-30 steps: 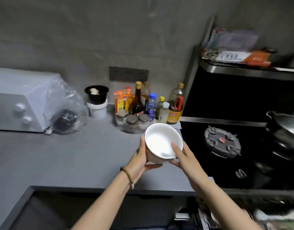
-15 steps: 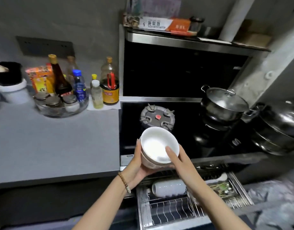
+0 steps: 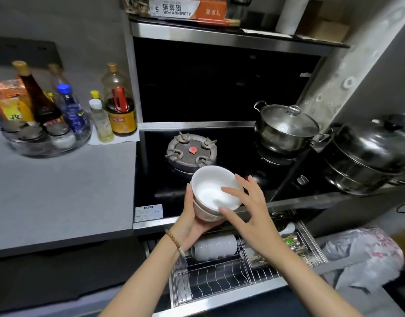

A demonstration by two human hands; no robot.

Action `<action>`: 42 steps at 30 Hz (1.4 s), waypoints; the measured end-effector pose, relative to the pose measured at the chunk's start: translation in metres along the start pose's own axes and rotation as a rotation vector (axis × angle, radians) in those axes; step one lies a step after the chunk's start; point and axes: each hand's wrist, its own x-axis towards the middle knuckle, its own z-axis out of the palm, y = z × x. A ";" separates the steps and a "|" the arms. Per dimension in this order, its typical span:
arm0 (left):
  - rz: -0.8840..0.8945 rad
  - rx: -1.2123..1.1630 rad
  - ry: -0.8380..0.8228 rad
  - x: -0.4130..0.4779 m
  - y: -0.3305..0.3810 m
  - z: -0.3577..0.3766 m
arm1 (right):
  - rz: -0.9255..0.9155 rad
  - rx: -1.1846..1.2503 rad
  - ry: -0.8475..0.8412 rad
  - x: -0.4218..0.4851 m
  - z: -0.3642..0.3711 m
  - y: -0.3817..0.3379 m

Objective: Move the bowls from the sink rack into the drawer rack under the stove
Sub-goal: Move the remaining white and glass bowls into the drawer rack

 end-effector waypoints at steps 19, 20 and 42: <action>-0.219 0.319 0.257 0.015 -0.066 -0.077 | 0.161 0.125 -0.291 -0.017 0.049 0.084; -0.232 0.318 0.280 0.016 -0.074 -0.083 | 0.196 0.173 -0.286 -0.022 0.055 0.093; -0.278 0.610 0.653 0.058 -0.146 -0.253 | 0.807 0.730 -0.164 -0.048 0.208 0.266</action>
